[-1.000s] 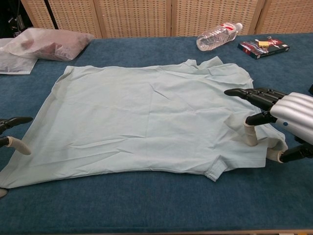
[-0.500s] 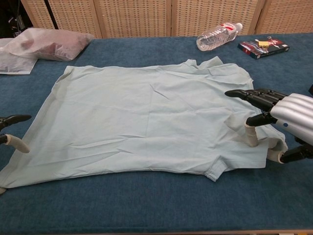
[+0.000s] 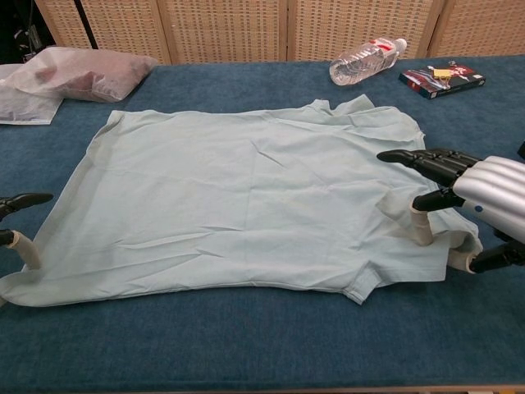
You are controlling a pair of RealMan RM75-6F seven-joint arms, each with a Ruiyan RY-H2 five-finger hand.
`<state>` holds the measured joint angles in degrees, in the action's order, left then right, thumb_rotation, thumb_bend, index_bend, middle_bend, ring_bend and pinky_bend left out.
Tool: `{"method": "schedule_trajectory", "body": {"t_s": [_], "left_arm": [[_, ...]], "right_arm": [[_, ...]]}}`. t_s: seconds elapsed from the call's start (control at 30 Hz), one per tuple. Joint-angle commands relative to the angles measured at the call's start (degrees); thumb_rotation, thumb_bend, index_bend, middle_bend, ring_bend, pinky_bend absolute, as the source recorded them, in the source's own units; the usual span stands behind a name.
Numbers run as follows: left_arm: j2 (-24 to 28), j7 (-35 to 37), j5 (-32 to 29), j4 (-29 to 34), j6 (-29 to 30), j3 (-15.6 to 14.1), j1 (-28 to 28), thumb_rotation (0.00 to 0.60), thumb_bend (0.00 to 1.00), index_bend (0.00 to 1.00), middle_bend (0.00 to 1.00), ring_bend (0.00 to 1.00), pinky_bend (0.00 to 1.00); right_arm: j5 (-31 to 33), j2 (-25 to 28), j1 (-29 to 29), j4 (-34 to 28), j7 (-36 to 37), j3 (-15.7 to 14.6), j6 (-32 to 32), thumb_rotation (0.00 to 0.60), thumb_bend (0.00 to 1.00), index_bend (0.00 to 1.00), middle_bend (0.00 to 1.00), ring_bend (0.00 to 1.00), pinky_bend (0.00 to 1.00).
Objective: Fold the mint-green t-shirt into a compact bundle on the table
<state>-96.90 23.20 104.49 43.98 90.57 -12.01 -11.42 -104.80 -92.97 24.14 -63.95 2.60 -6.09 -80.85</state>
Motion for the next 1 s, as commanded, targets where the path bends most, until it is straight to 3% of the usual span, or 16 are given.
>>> {"method": "schedule_trajectory", "body": {"t_s": [0.03, 0.27, 0.6, 1.0], "left_arm": [[0.06, 0.29, -0.08, 0.19, -0.25, -0.10, -0.04, 0.600, 0.42, 0.54, 0.00, 0.00, 0.00], [0.07, 0.25, -0.22, 0.25, -0.37, -0.14, -0.08, 0.600, 0.52, 0.66, 0.00, 0.00, 0.00], [0.11, 0.96, -0.06, 0.21, -0.03, -0.47, -0.03, 0.600, 0.55, 0.72, 0.00, 0.00, 0.00], [3.32, 6.72, 6.02, 0.44, 7.74, -4.78, 0.27, 0.600, 0.61, 0.74, 0.00, 0.00, 0.00]], "right_arm": [[-0.04, 0.07, 0.04, -0.15, -0.06, 0.02, -0.06, 0.600, 0.57, 0.66, 0.01, 0.00, 0.08], [0.03, 0.19, 0.08, -0.44, -0.26, 0.02, 0.06, 0.600, 0.57, 0.66, 0.01, 0.00, 0.08], [-0.78, 0.51, 0.25, -0.25, 0.55, -0.59, -0.28, 0.600, 0.57, 0.66, 0.01, 0.00, 0.08], [-9.06, 6.64, 1.79, -4.76, 7.01, -5.82, -5.30, 0.600, 0.57, 0.66, 0.01, 0.00, 0.08]]}}
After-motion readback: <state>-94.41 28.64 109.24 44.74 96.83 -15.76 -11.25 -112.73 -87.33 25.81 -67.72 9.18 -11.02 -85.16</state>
